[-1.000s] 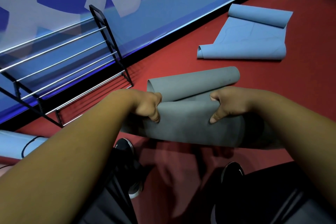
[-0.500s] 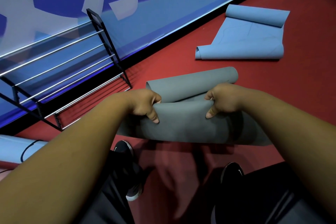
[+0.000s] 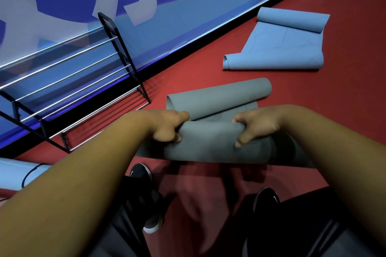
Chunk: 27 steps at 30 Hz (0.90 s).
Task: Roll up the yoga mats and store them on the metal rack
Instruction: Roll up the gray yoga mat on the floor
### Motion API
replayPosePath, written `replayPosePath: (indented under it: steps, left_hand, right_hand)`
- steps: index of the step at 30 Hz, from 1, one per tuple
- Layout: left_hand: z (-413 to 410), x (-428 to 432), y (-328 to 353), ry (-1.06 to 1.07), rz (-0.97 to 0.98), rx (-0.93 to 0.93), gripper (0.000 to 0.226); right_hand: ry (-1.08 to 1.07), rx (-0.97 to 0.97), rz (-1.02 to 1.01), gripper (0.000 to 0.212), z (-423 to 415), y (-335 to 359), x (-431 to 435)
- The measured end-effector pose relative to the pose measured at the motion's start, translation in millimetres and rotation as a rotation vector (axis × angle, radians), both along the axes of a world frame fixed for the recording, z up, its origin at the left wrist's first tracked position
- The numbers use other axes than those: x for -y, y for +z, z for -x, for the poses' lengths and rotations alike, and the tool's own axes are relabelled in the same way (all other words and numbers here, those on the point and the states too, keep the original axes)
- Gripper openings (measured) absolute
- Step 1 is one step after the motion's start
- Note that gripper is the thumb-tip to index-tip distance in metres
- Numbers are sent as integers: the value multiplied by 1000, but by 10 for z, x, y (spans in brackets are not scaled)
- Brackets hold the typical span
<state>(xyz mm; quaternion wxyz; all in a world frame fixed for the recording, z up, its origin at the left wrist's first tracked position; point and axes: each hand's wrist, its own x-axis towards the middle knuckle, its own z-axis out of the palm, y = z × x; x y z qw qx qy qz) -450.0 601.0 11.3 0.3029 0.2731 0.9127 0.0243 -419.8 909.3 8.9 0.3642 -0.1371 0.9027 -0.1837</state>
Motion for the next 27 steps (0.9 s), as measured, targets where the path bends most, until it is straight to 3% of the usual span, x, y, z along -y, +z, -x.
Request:
replayPosePath:
  steps: [6,14,18,21,27]
  left_hand:
    - [-101,-113,3,4,32,15,74]
    - [-119,-180,-85,94,24,52,71]
    - [-110,-221,-66,70,15,87,68]
    - [-103,-240,-72,63,27,78,62]
    - [-113,-371,56,-15,136,-166,54]
  right_hand:
    - [25,2,-56,46,-50,-48,76]
    - [52,31,-85,44,-55,-76,49]
    - [2,-42,-82,43,-34,-99,75]
    - [-49,-38,-74,34,-20,-73,76]
    - [-147,94,75,32,-37,-39,10]
